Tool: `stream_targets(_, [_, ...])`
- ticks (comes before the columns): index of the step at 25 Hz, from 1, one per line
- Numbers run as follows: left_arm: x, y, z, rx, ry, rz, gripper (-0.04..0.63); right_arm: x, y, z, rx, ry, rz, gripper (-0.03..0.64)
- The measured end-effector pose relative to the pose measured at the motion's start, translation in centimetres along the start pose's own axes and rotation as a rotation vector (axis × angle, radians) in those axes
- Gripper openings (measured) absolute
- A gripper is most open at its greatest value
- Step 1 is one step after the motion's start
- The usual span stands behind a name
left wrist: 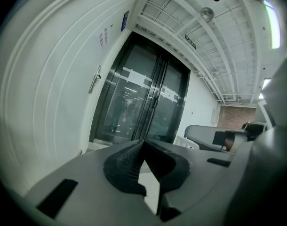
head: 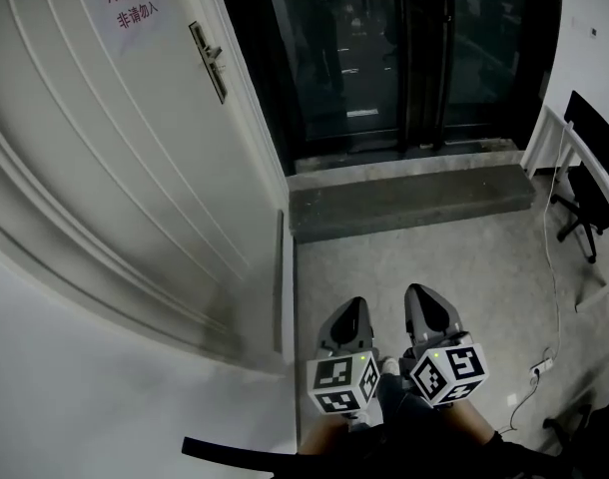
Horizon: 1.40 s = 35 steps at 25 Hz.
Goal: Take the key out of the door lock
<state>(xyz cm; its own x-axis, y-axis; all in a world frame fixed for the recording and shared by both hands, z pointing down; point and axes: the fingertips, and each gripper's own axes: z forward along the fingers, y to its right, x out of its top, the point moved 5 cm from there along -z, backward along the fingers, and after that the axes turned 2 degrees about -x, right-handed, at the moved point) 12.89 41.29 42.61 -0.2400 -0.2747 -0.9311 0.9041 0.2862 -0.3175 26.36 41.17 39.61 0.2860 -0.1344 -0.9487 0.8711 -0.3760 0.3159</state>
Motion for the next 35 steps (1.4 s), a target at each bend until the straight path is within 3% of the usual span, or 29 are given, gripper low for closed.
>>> stream_targets(6, [3.5,0.2,7.5,0.005,0.040,0.031,0.000,3.0,4.3,6.3,0.034,0.017,0.012,0.002])
stream_targets(15, [5.8,1.6,16.5,0.001,0.037,0.035,0.000,6.1,9.6,12.4,0.079,0.023,-0.001,0.001])
stream_targets(23, [5.9,1.4,21.0,0.025,0.040,0.021,0.000,6.2,12.8,16.0,0.096,-0.002,0.003,0.002])
stream_targets(35, [8.1,-1.6,26.9,0.026,0.043,0.026,0.000,6.5,14.1,23.0,0.119,0.003,0.015,0.002])
